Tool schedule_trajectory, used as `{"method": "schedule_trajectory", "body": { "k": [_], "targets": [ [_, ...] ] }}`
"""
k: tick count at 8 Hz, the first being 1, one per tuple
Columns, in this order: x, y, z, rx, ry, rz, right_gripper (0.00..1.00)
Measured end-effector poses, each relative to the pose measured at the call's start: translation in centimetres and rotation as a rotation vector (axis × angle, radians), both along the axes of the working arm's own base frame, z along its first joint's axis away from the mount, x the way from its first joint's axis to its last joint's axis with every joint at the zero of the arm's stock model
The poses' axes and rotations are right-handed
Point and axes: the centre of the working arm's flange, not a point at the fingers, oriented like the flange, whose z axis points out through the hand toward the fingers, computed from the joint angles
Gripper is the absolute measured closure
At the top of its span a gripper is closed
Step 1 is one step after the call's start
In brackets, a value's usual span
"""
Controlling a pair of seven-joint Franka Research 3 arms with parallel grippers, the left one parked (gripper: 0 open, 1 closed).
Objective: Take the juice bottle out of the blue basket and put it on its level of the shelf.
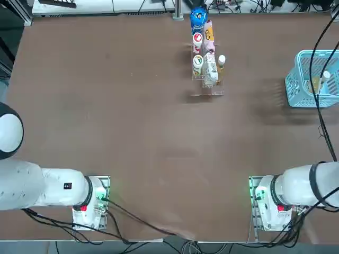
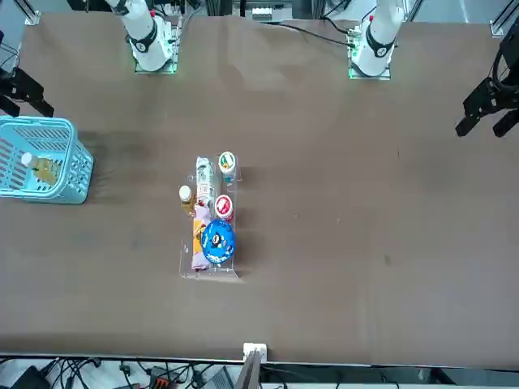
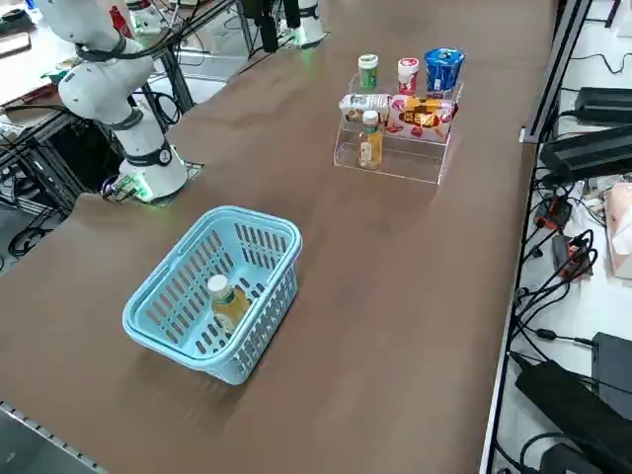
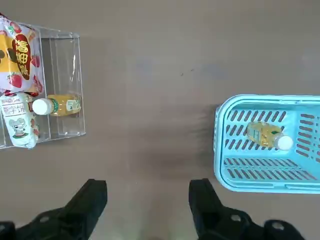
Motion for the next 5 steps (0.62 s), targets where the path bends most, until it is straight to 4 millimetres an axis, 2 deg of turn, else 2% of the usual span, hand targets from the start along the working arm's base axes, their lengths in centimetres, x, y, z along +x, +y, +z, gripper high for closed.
{"method": "schedule_trajectory", "body": {
  "k": [5],
  "targets": [
    [0.05, -0.21, -0.22, -0.009, 0.006, -0.003, 0.0]
  ]
}}
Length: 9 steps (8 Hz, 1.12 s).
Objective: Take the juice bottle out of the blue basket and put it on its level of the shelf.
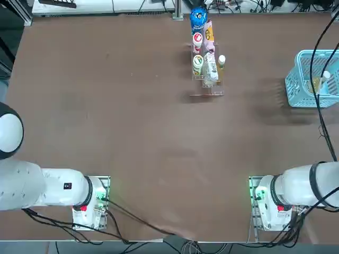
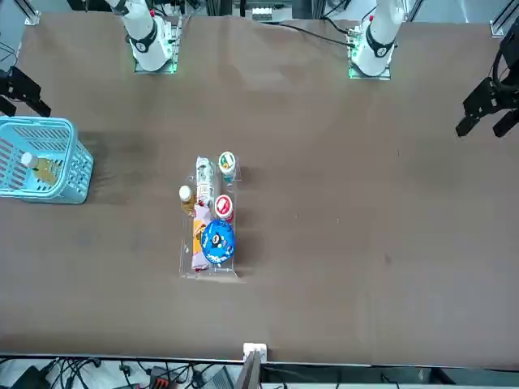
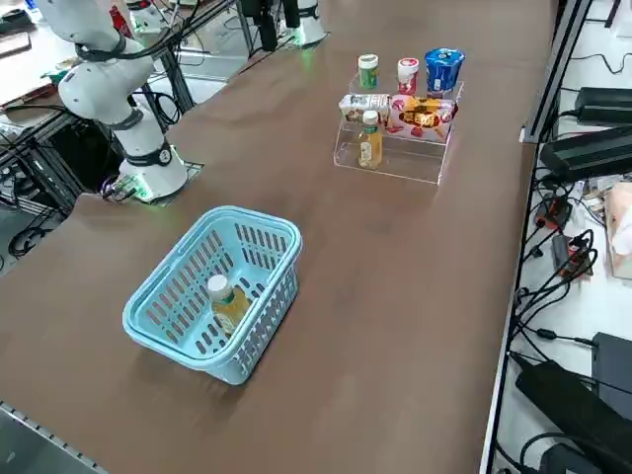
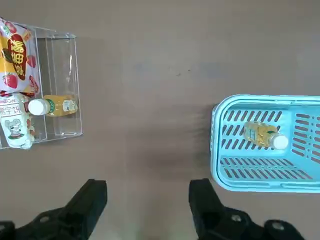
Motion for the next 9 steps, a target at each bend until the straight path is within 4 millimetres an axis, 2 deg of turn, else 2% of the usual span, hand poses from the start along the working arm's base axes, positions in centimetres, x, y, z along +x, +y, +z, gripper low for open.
{"method": "schedule_trajectory", "body": {
  "k": [9],
  "targets": [
    [0.0, -2.4, -1.2, -0.001, 0.024, -0.033, 0.0]
  ]
}}
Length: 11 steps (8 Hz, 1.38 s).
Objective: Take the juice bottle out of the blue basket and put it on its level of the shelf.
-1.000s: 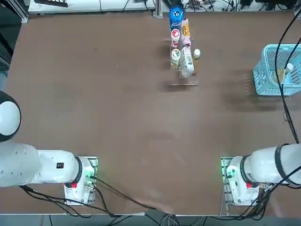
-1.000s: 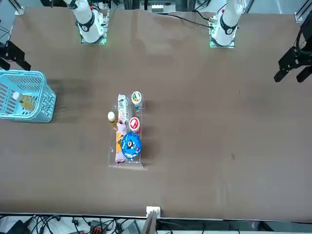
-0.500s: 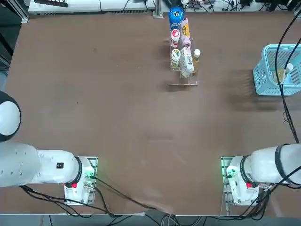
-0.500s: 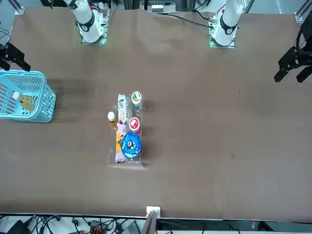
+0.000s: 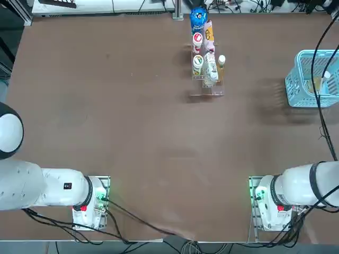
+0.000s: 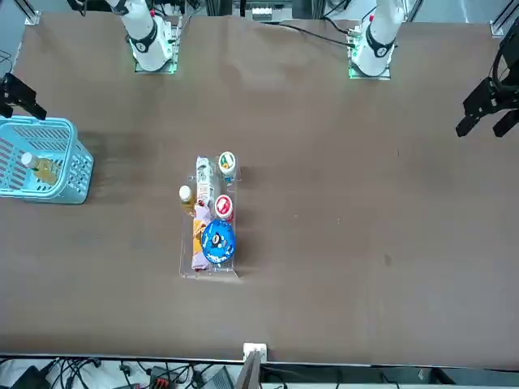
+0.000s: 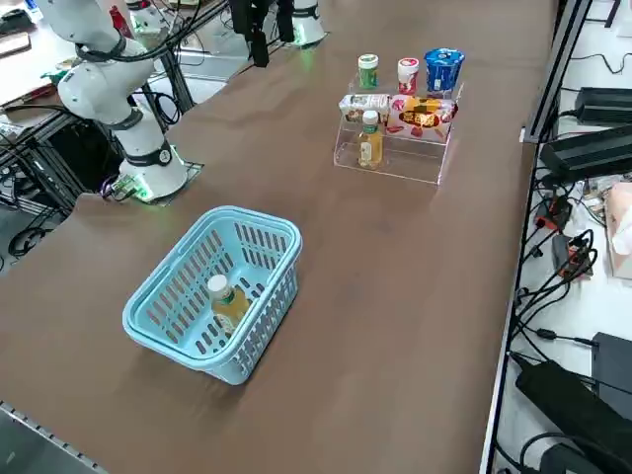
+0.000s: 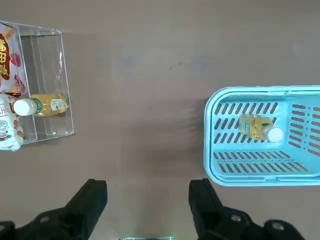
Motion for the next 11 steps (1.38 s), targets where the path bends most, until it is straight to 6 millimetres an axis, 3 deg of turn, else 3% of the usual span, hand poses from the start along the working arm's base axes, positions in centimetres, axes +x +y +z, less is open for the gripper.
{"method": "schedule_trajectory", "body": {
  "k": [2, 3, 5, 8, 11],
  "targets": [
    [-0.1, -2.0, -0.3, -0.002, 0.004, -0.007, 0.0],
    [0.0, -4.0, -0.8, -0.002, 0.006, -0.001, 0.0],
    [0.4, -8.3, -2.6, -0.001, 0.015, -0.016, 0.0],
    [1.0, -12.3, -5.0, -0.001, 0.027, -0.022, 0.0],
    [0.9, -17.9, -8.2, 0.002, 0.037, -0.002, 0.0]
  ]
}}
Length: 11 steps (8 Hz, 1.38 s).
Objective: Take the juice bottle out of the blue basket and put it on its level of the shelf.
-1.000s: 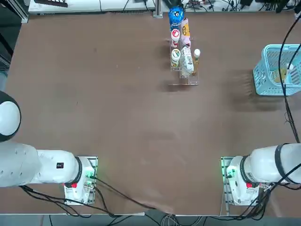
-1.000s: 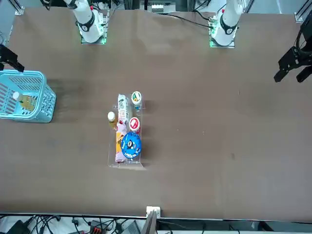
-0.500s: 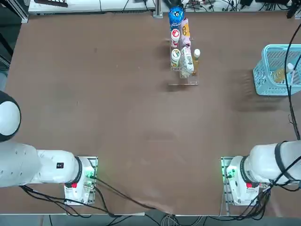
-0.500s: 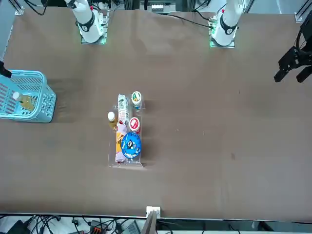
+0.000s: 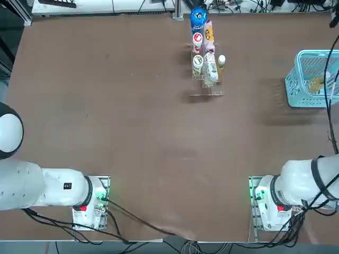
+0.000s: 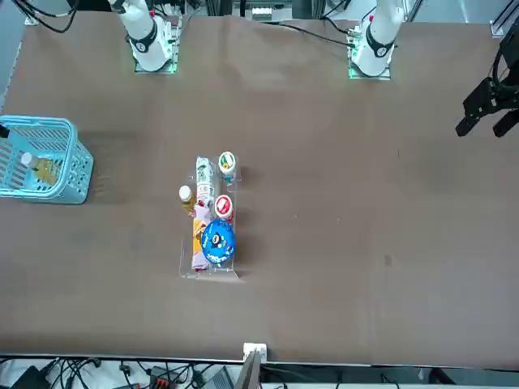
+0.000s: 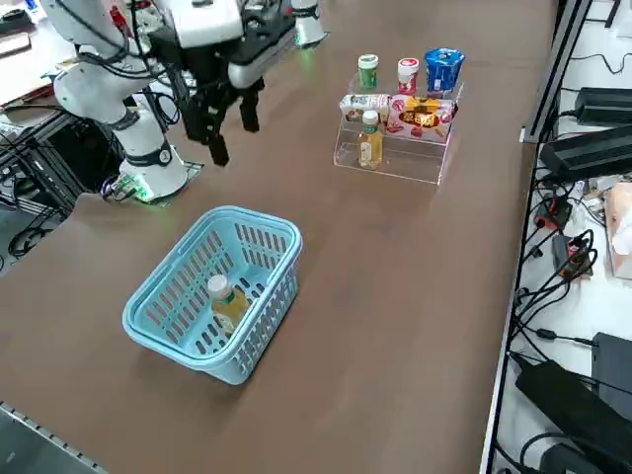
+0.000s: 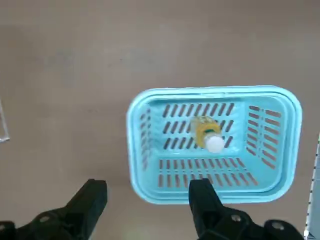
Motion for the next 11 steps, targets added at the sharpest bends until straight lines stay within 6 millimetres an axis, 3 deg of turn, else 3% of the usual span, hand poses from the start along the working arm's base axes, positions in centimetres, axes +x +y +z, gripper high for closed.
{"method": "schedule_trajectory", "body": {
  "k": [2, 4, 9, 11],
  "targets": [
    [-0.5, -4.4, -3.7, -0.007, -0.015, 0.013, 0.0],
    [-1.3, -6.7, -7.2, -0.013, -0.026, 0.019, 0.0],
    [-4.0, -7.7, -16.1, -0.027, -0.057, 0.067, 0.0],
    [-4.5, -7.8, -17.1, -0.023, -0.053, 0.061, 0.0]
  ]
}}
